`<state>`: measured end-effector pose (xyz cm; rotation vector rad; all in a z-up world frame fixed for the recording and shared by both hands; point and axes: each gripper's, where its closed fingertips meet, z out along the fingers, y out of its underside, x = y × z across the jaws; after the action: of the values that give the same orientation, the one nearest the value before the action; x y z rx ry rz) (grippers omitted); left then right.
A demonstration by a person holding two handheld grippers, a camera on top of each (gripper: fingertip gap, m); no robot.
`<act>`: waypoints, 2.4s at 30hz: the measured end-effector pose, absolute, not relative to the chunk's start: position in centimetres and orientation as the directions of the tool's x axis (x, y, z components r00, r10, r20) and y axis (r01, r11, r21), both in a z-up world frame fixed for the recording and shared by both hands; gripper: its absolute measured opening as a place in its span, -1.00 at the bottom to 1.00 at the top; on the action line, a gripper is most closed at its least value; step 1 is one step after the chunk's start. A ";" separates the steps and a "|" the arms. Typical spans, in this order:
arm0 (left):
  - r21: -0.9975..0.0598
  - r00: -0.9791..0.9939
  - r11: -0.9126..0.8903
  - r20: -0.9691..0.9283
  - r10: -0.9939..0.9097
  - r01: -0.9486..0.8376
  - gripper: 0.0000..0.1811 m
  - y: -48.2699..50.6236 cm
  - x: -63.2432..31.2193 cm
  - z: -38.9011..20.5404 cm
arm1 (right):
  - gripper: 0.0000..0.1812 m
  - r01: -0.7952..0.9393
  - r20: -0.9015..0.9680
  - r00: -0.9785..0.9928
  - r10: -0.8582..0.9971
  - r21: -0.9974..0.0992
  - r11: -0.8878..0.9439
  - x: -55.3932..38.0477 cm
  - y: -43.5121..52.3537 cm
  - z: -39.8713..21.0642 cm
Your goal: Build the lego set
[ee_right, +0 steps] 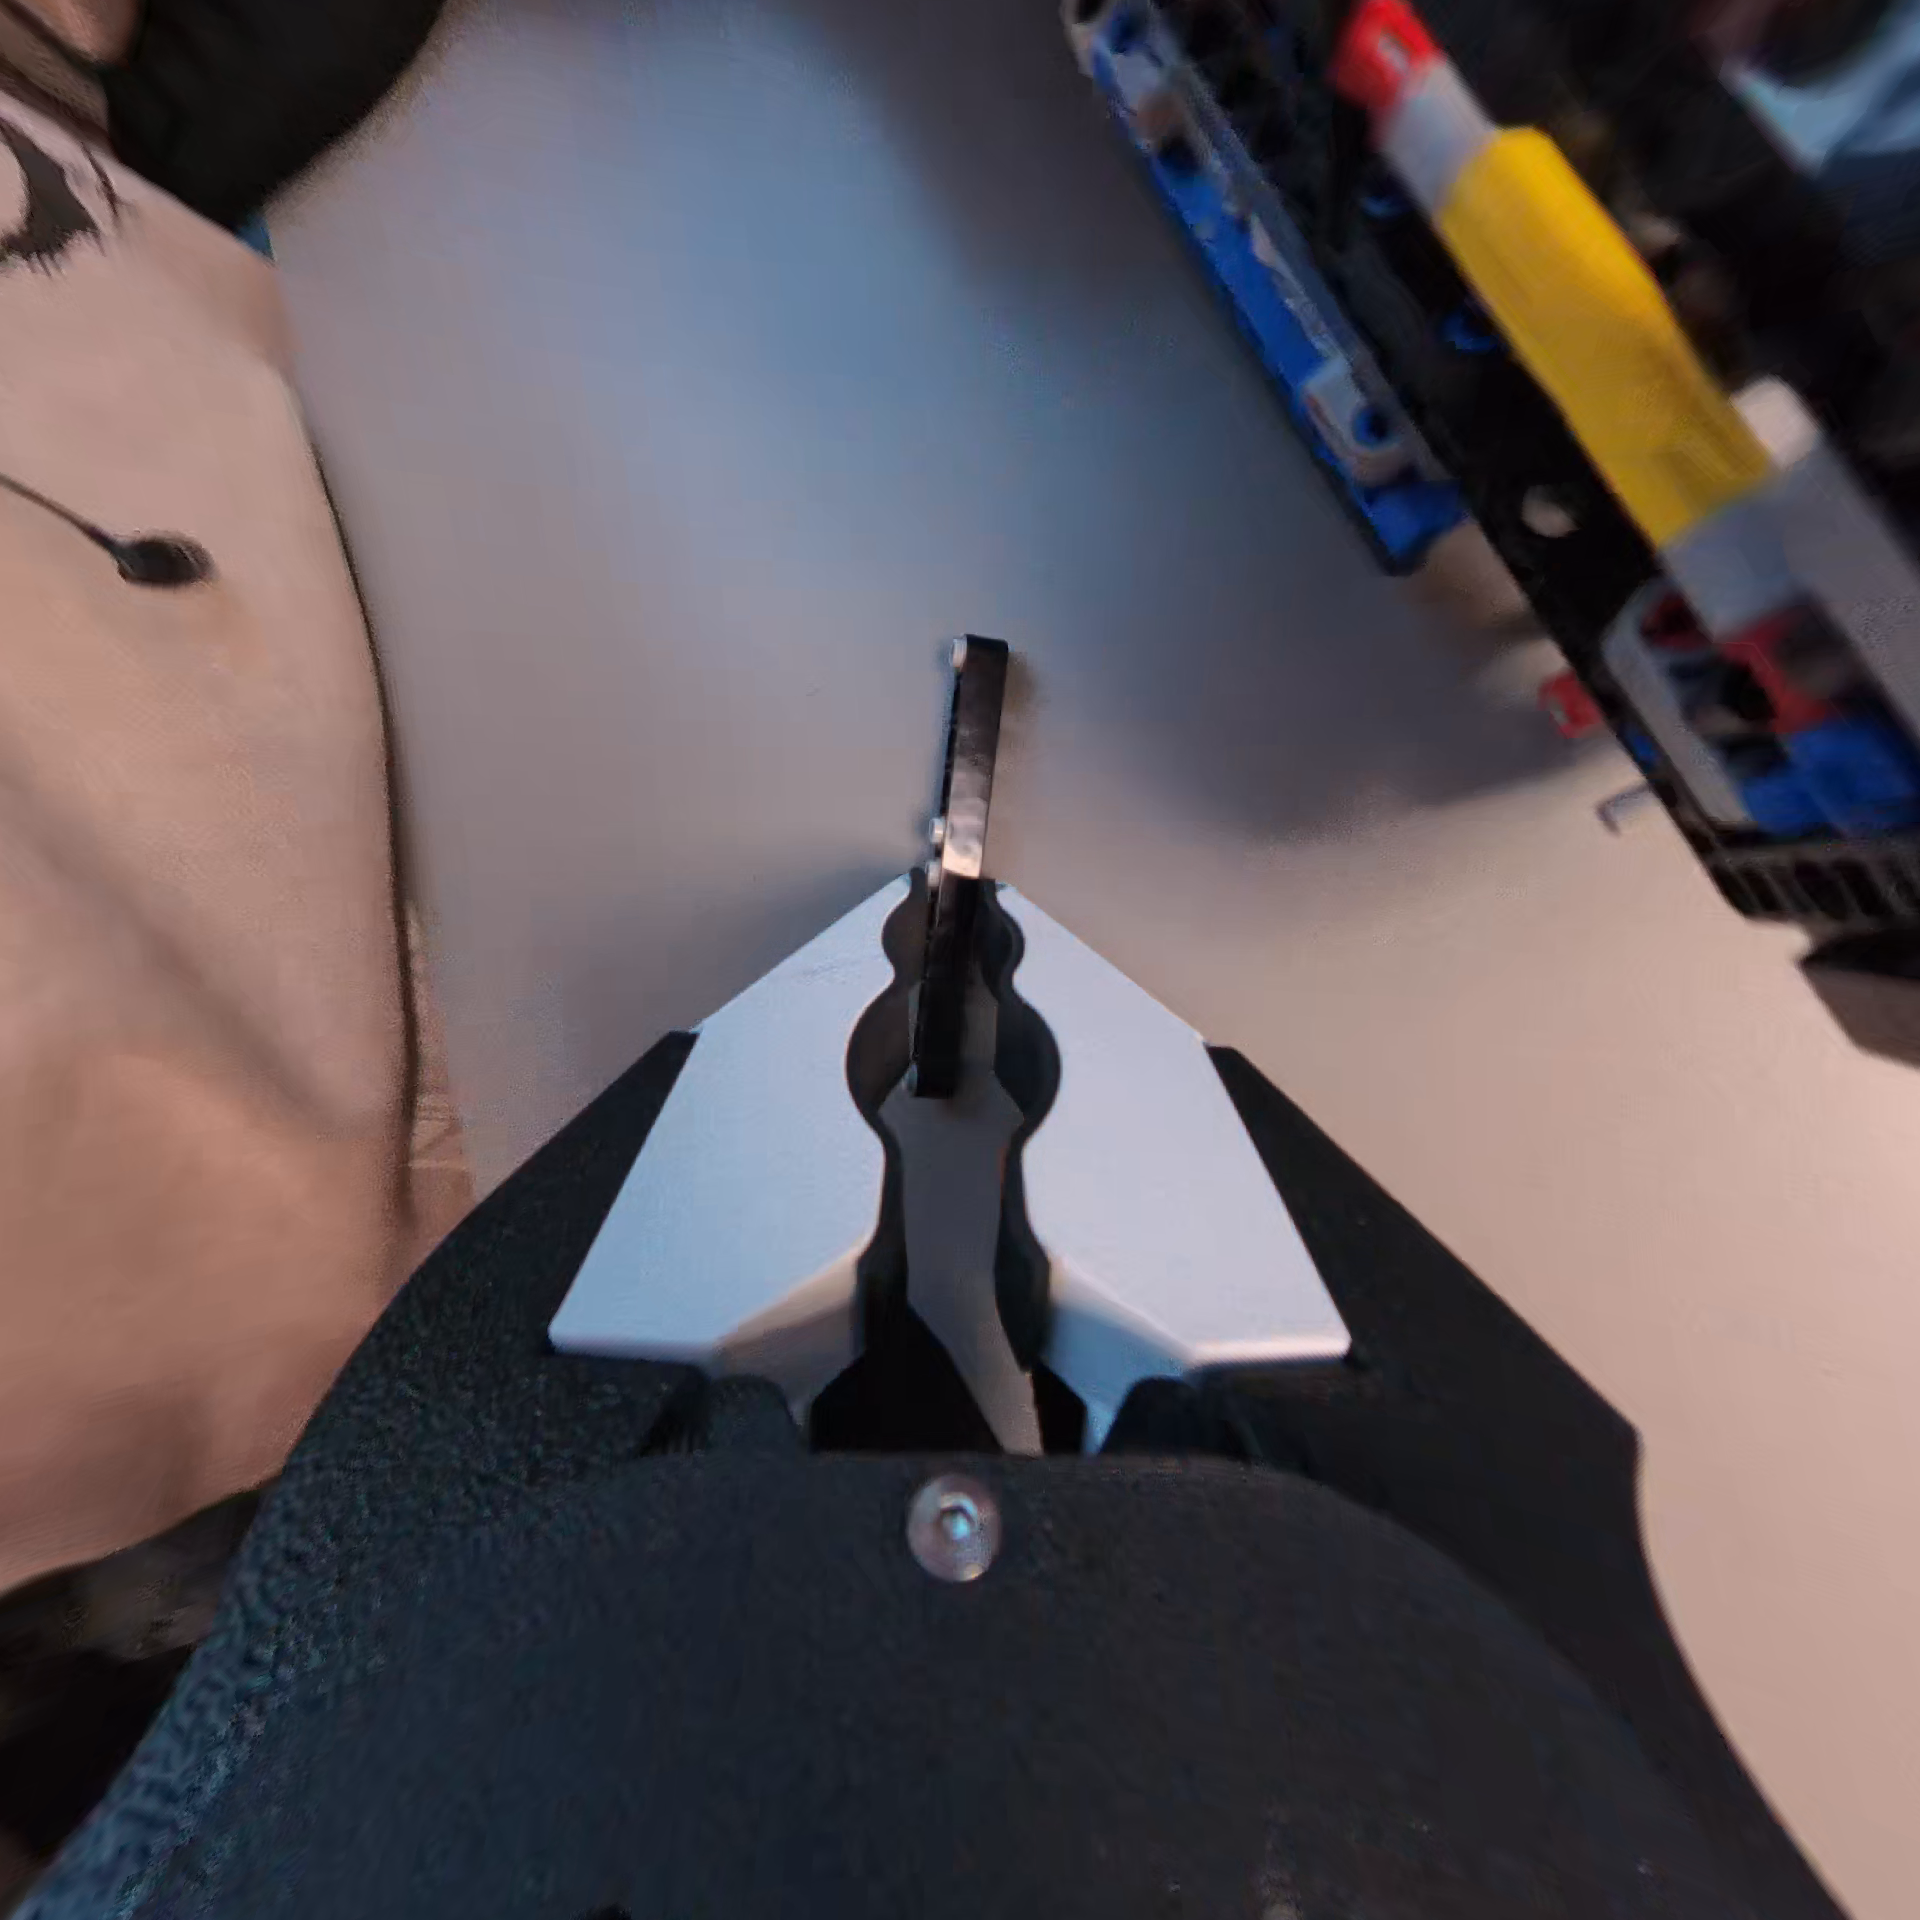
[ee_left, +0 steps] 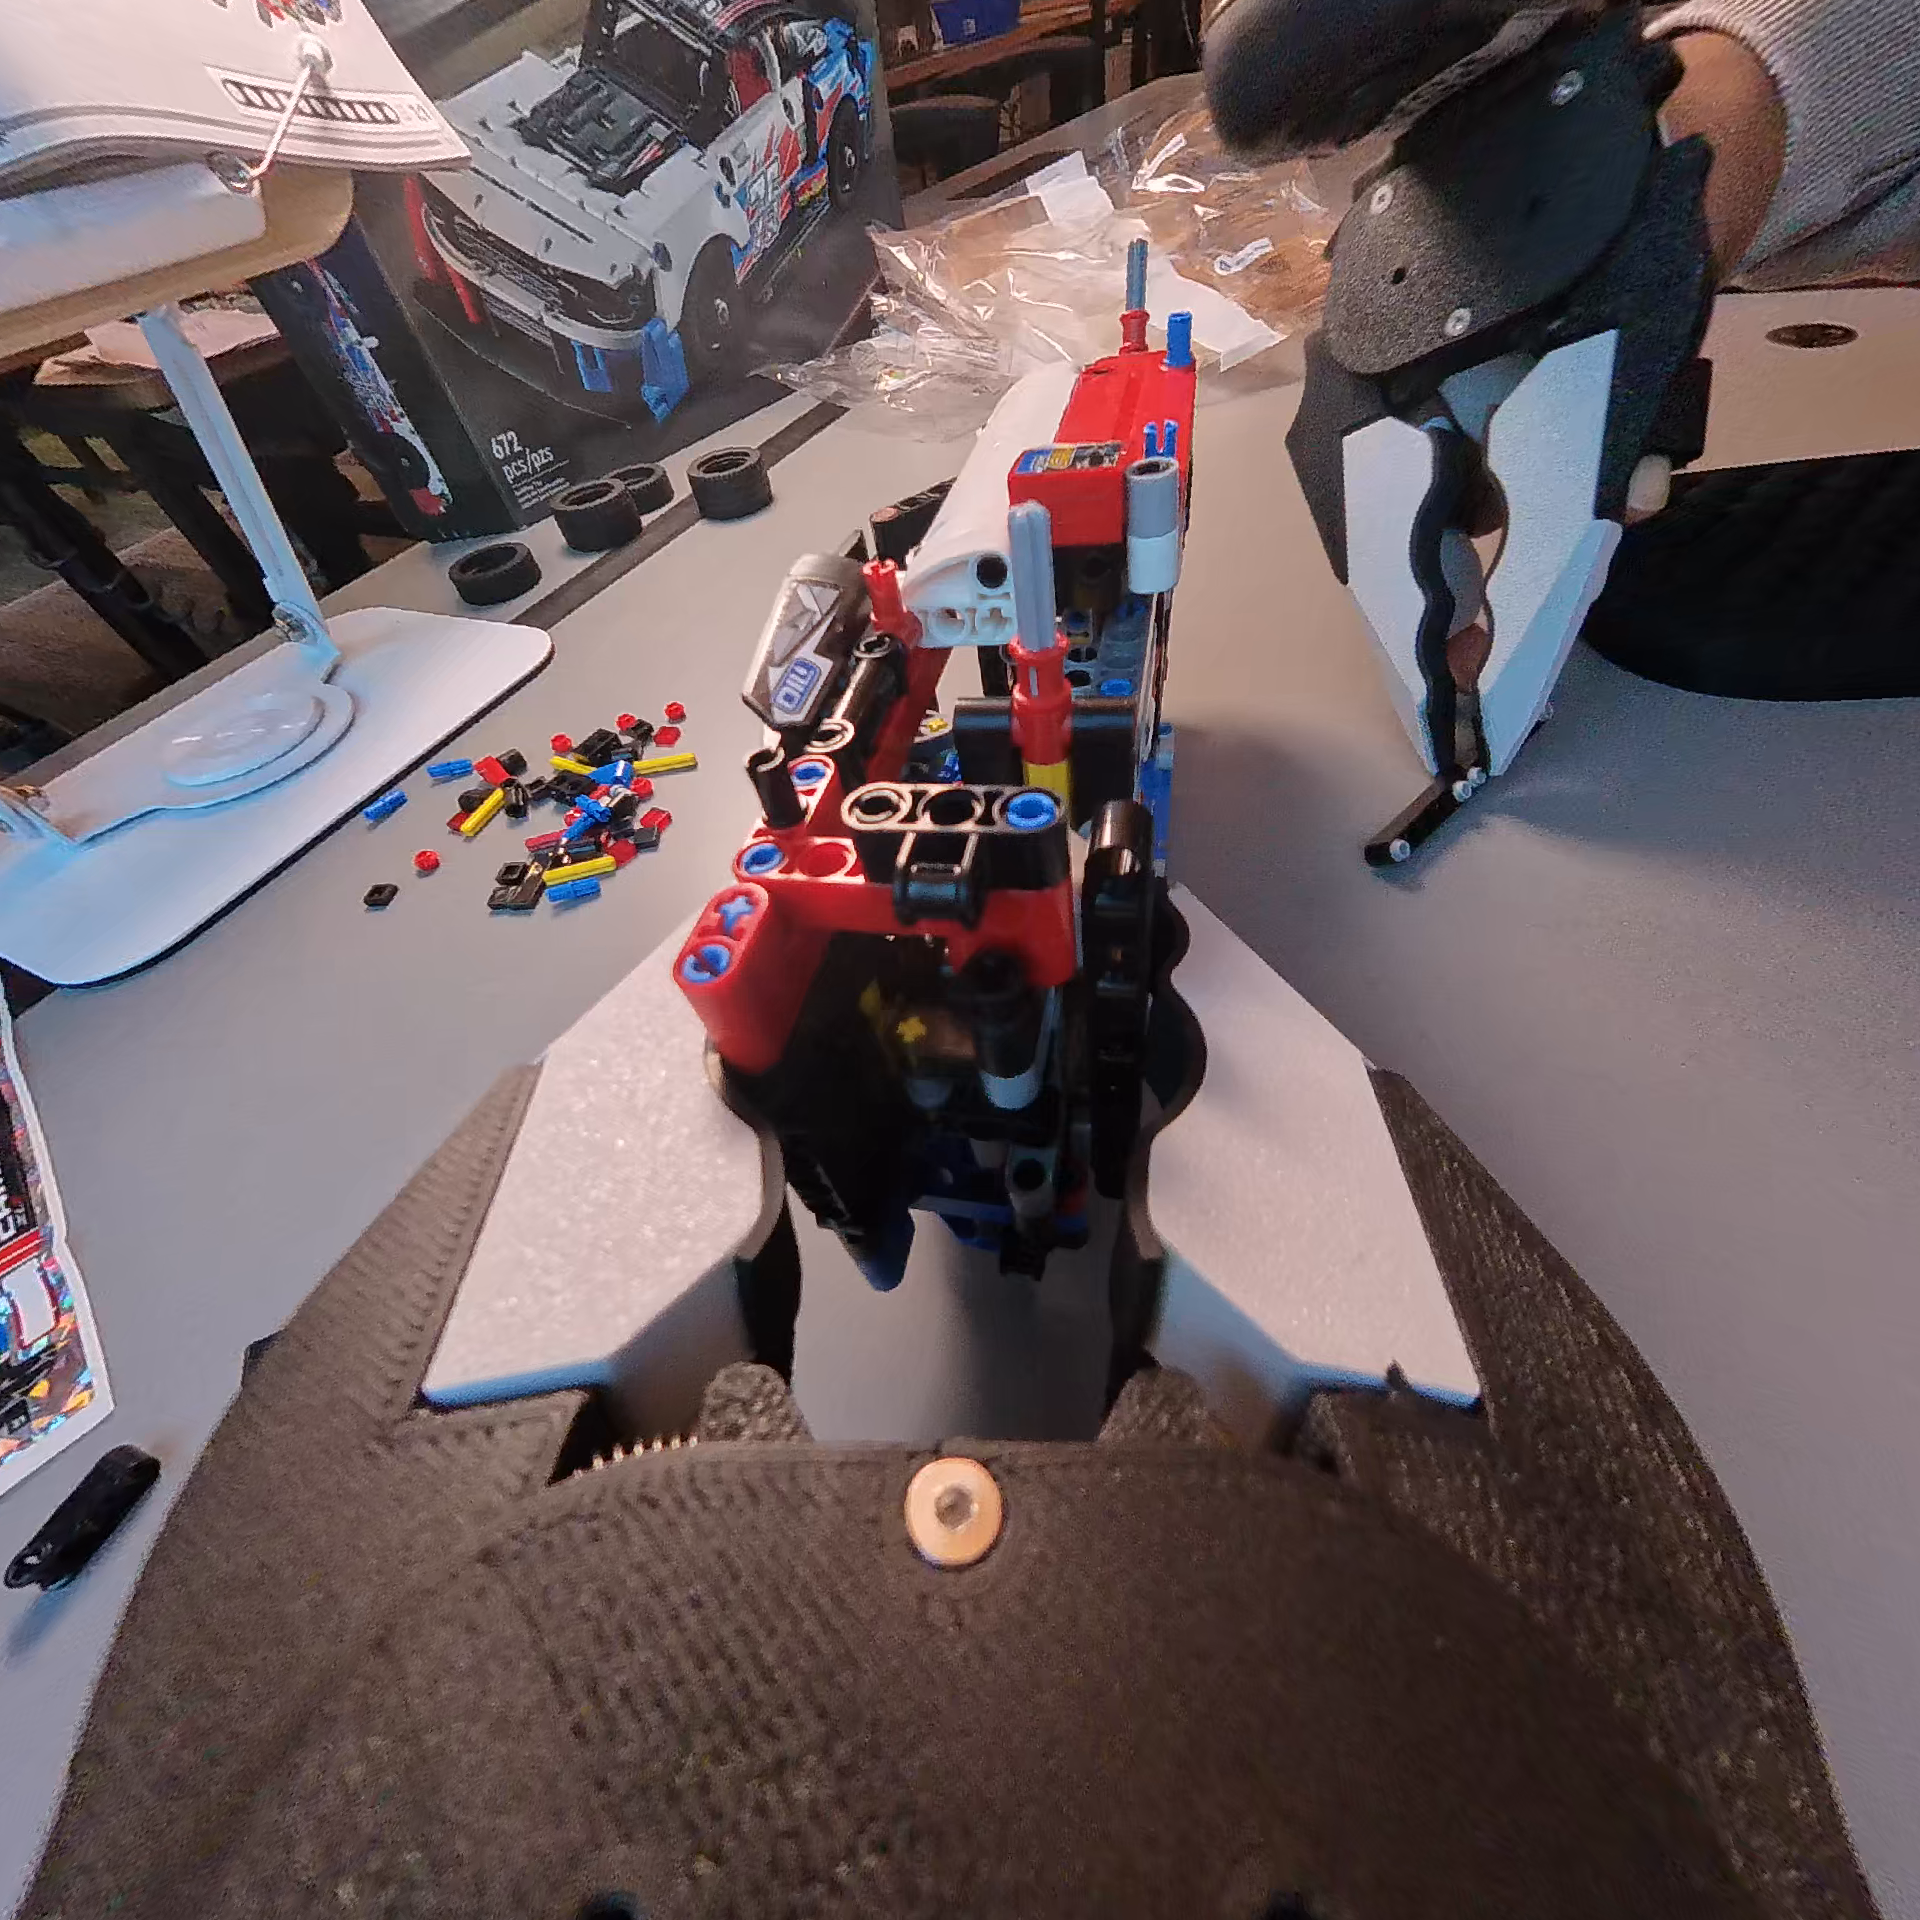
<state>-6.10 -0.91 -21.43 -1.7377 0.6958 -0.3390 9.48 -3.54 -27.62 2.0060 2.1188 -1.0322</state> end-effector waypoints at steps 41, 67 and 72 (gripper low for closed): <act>-0.952 0.786 -0.166 -0.104 -0.610 -0.256 -0.22 -0.8 -6.5 -21.6 | -0.92 0.789 0.213 -0.071 0.974 -0.586 0.186 11.4 0.2 -27.4; -0.951 0.786 -0.170 -0.105 -0.609 -0.258 -0.23 -0.8 -6.5 -21.7 | -0.88 0.836 -0.100 -0.124 0.987 -0.546 0.049 11.8 0.4 -27.7; -0.951 0.782 -0.167 -0.106 -0.614 -0.260 -0.23 -0.8 -6.5 -21.7 | -0.84 0.813 0.090 -0.202 0.975 -0.539 0.218 11.2 0.3 -27.2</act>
<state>-6.52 -0.77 -21.67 -1.7523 0.6836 -0.3598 11.16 0.31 -27.15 2.1732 2.7426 -0.6978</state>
